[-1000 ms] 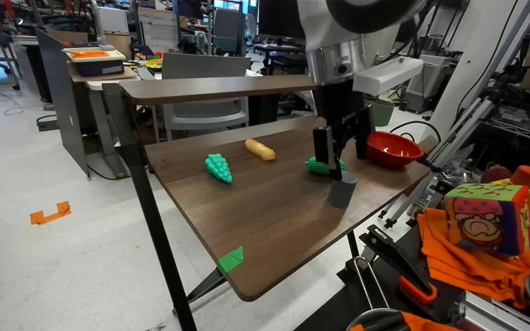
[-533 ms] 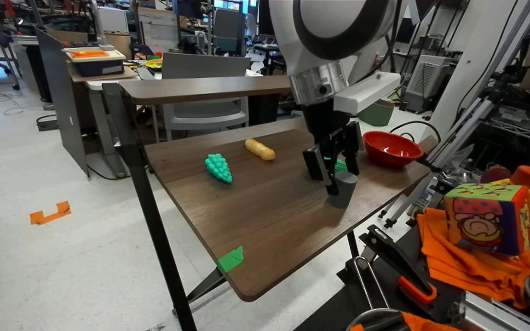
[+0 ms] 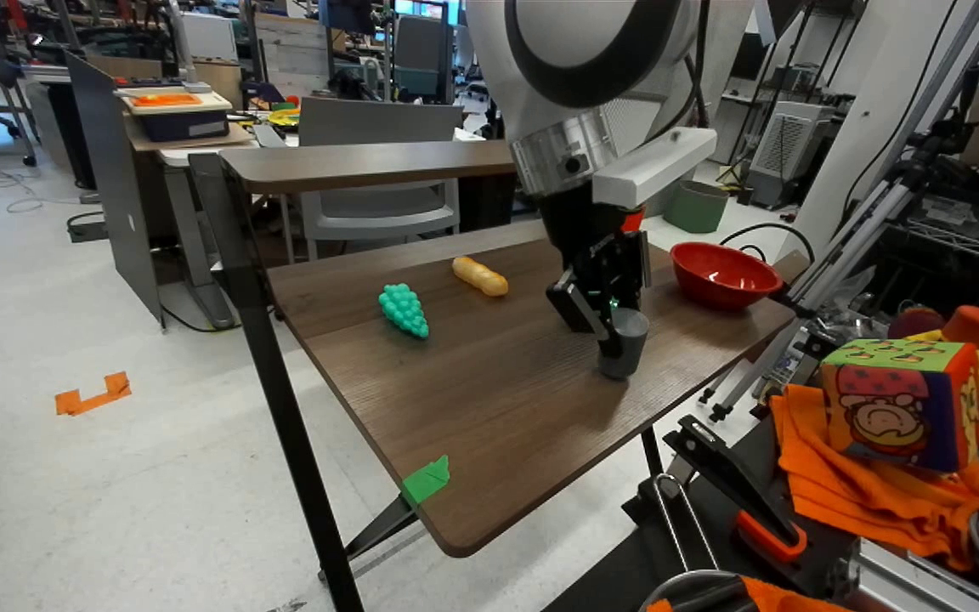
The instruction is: Move the grey block to the left
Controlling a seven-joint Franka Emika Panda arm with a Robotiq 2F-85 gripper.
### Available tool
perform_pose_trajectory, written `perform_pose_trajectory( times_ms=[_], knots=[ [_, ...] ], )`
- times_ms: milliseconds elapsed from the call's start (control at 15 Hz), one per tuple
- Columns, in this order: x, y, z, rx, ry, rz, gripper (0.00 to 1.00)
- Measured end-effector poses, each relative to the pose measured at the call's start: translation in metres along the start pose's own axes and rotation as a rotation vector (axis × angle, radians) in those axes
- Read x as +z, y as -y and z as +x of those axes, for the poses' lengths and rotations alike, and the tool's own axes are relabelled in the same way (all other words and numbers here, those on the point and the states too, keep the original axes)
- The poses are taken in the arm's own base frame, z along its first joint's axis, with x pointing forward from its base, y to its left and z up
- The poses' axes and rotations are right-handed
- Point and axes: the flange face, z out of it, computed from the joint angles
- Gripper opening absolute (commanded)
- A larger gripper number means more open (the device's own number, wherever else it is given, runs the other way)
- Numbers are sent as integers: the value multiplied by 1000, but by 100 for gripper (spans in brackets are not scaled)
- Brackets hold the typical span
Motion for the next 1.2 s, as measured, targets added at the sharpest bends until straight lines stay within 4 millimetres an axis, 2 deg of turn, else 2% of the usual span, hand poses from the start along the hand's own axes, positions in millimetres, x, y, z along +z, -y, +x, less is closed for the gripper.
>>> perform_pose_trajectory(
  times_ms=[333,467,600,733,1200],
  knots=[
    [-53,48,-12,-83,-90,-14,20],
    [-64,70,-19,-120,-97,-23,20],
    [-66,85,-22,-148,-85,-32,20],
    [-63,92,-19,-180,-67,-38,20],
    [-40,117,28,-361,-17,-29,20]
  ],
)
